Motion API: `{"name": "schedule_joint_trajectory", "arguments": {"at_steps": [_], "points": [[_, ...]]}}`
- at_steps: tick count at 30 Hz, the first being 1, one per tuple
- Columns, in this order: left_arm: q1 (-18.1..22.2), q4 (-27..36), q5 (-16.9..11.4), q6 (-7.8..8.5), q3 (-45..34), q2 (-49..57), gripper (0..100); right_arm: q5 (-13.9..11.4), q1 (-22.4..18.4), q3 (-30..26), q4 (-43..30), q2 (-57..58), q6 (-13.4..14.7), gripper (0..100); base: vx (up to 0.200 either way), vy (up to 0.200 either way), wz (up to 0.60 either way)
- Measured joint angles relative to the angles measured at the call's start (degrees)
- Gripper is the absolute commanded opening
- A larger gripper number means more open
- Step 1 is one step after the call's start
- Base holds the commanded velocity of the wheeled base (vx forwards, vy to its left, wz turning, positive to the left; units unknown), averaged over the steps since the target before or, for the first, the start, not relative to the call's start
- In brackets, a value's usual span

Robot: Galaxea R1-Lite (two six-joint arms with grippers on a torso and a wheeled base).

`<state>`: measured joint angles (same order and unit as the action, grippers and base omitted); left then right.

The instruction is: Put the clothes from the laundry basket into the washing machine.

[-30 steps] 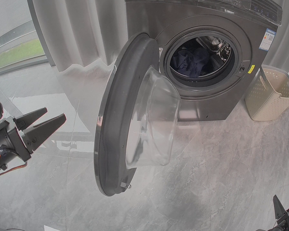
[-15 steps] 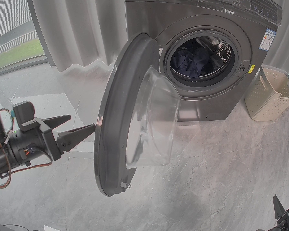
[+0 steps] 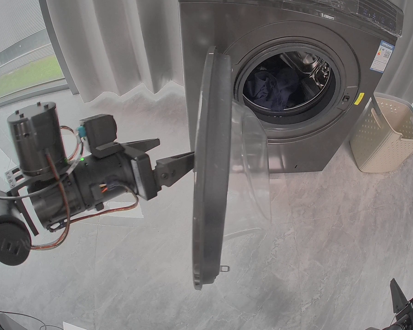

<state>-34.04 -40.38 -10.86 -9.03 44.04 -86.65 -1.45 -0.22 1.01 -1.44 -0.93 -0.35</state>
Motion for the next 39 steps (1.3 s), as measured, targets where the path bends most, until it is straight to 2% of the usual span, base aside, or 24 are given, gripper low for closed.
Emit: {"name": "schedule_joint_trajectory", "arguments": {"at_steps": [5, 12, 20, 23, 29, 31, 37, 39], "points": [[-2.3, -2.5, 0.9, -0.16, 5.7, -5.8, 100, 0.0, 0.0, 0.0, 0.0, 0.0, 0.0, 100, 0.000, 0.000, 0.00], [-4.9, -3.8, 5.4, -0.33, 16.5, -15.3, 100, 0.0, 0.0, 0.0, 0.0, 0.0, 0.0, 100, 0.000, 0.000, 0.00], [-6.9, -3.6, 8.2, -0.78, 30.7, -24.6, 100, 0.0, 0.0, 0.0, 0.1, 0.0, 0.0, 100, 0.000, 0.000, 0.00], [-7.5, -3.7, 10.0, -1.85, 37.0, -28.1, 100, 0.0, 0.0, 0.0, 0.1, 0.0, 0.0, 100, 0.000, 0.000, 0.00], [-8.2, -3.8, 17.3, -4.10, 48.2, -35.0, 100, 0.0, 0.0, 0.0, 0.3, 0.0, 0.0, 100, 0.000, 0.000, 0.00], [-8.3, -3.7, 18.8, -4.82, 50.7, -36.8, 100, 0.1, 0.0, 0.0, 0.4, 0.0, 0.0, 100, 0.000, 0.000, 0.00], [-8.2, -2.9, 22.7, -6.92, 51.2, -38.4, 100, 0.1, 0.0, 0.0, 0.5, 0.0, 0.0, 100, 0.000, 0.000, 0.00], [-8.1, -2.9, 23.2, -7.28, 50.7, -38.3, 100, 0.1, 0.0, 0.0, 0.5, 0.0, 0.0, 100, 0.000, 0.000, 0.00]]}}
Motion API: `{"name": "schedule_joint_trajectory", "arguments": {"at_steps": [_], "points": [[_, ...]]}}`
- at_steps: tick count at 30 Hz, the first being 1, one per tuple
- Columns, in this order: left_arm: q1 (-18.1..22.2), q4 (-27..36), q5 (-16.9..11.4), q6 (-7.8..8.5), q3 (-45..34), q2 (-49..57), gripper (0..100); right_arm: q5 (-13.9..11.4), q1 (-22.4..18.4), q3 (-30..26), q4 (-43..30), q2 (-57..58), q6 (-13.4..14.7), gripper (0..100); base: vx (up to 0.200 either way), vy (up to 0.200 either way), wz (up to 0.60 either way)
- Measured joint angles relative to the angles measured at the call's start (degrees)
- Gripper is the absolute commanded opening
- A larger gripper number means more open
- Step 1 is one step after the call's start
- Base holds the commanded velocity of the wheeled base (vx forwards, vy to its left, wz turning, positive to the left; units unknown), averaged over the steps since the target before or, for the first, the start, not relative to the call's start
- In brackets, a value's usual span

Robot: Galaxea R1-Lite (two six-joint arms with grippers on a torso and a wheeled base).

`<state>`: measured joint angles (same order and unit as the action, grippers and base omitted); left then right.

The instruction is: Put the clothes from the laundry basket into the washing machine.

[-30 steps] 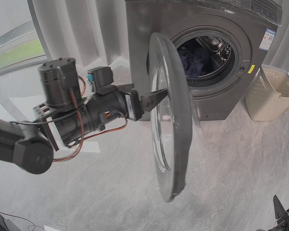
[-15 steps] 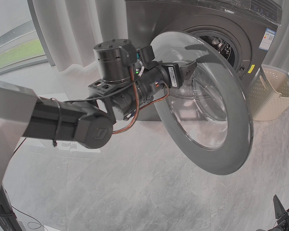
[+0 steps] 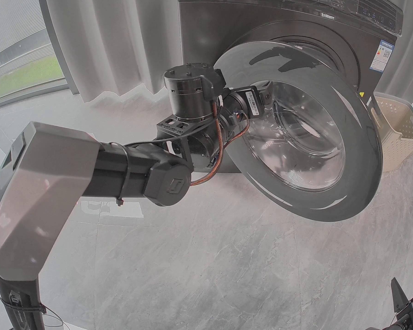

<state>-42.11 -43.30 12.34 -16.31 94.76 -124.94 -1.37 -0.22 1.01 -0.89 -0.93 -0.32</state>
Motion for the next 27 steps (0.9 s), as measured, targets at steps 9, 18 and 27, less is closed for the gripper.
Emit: {"name": "schedule_joint_trajectory", "arguments": {"at_steps": [9, 18, 27], "points": [[-0.3, 0.6, 1.7, -3.63, 1.6, 1.6, 100, 0.0, 0.0, 0.0, 0.0, 0.0, 0.0, 100, 0.000, 0.000, 0.00], [-0.5, 1.5, 2.2, -4.24, 12.4, -4.1, 100, 0.0, 0.0, 0.0, 0.0, 0.0, 0.0, 100, 0.000, 0.000, 0.00], [-0.8, 3.8, 3.5, -4.32, 17.5, -8.7, 100, 0.1, 0.0, 0.0, 0.1, 0.0, 0.0, 100, 0.000, 0.000, 0.00]]}}
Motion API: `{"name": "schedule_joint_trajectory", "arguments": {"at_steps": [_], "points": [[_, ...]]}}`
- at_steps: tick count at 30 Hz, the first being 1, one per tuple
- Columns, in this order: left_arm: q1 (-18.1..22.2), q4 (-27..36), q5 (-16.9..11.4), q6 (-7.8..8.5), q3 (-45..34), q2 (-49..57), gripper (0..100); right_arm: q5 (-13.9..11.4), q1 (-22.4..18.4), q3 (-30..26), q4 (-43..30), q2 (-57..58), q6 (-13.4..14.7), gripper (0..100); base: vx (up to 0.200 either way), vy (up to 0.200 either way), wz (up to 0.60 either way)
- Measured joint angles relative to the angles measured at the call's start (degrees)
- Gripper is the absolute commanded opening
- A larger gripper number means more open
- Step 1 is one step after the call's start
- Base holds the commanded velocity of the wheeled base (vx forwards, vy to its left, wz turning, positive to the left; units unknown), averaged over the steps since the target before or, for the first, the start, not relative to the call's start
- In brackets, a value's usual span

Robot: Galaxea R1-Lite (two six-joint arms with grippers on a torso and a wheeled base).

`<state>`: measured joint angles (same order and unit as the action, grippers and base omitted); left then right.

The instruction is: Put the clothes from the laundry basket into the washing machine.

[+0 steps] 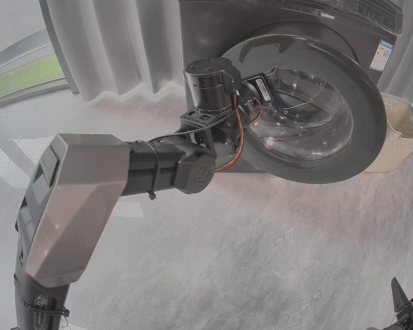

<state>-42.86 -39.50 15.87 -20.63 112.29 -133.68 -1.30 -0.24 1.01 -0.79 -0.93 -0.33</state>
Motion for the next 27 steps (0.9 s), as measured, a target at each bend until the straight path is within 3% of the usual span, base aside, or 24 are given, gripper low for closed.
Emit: {"name": "schedule_joint_trajectory", "arguments": {"at_steps": [9, 14, 27], "points": [[-1.8, -0.3, -1.6, 0.65, -19.0, 9.8, 100, 0.0, 0.0, 0.0, 0.0, 0.0, 0.0, 100, 0.000, 0.000, 0.00], [-2.2, -0.1, -3.2, 2.35, -33.8, 20.2, 100, 0.0, 0.0, 0.0, 0.0, 0.0, 0.0, 100, 0.000, 0.000, 0.00], [5.2, 7.5, -6.8, 6.35, -63.8, 54.1, 100, 0.0, 0.1, 0.0, 0.0, 0.0, 0.0, 100, 0.000, 0.000, 0.00]]}}
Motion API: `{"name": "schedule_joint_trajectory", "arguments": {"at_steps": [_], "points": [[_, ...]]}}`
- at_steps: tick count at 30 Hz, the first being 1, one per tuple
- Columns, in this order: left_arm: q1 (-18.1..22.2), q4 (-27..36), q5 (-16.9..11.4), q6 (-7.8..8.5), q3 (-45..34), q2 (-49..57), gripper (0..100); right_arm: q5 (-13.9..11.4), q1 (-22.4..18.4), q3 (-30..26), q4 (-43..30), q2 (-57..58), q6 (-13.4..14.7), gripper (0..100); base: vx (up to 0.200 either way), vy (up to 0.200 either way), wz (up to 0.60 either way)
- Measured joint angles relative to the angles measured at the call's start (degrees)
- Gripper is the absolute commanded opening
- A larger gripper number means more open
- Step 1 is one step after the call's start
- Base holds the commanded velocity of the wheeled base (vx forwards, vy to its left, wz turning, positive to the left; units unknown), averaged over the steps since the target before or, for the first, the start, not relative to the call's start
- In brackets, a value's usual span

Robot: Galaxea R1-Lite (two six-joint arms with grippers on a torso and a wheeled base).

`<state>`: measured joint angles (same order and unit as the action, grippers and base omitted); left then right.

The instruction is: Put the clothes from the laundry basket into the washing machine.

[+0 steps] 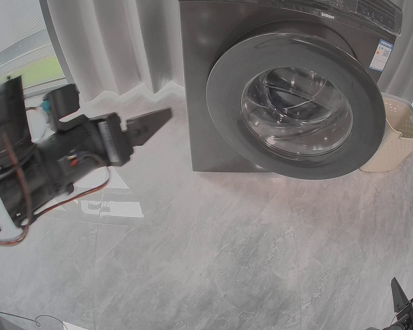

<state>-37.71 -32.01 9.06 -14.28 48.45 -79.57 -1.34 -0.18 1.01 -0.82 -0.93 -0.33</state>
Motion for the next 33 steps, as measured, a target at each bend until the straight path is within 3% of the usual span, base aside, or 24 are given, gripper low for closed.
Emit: {"name": "schedule_joint_trajectory", "arguments": {"at_steps": [6, 16, 21, 25, 27, 33], "points": [[6.3, 6.8, -1.6, 1.69, -10.6, 17.1, 100, 0.0, 0.0, 0.0, 0.0, 0.0, 0.0, 100, 0.000, 0.000, 0.00], [20.9, 17.2, -5.5, 5.36, -29.0, 46.0, 100, 0.0, -0.1, 0.0, 0.0, 0.0, 0.0, 100, 0.000, 0.000, 0.00], [28.2, 23.6, -6.3, 8.25, -37.7, 60.2, 100, 0.0, -0.1, 0.0, 0.0, 0.0, 0.0, 100, 0.000, 0.000, 0.00], [34.0, 30.2, -7.1, 11.92, -44.2, 69.8, 100, 0.2, -0.1, 0.0, 0.4, 0.0, 0.0, 100, 0.000, 0.000, 0.00], [35.9, 31.5, -7.5, 13.46, -45.9, 73.0, 100, 0.3, -0.1, 0.0, 0.7, 0.0, 0.0, 100, 0.000, 0.000, 0.00], [37.4, 31.7, -7.9, 13.70, -47.2, 77.2, 100, 0.1, -0.1, 0.0, 0.6, 0.0, 0.1, 100, 0.000, 0.000, 0.00]]}}
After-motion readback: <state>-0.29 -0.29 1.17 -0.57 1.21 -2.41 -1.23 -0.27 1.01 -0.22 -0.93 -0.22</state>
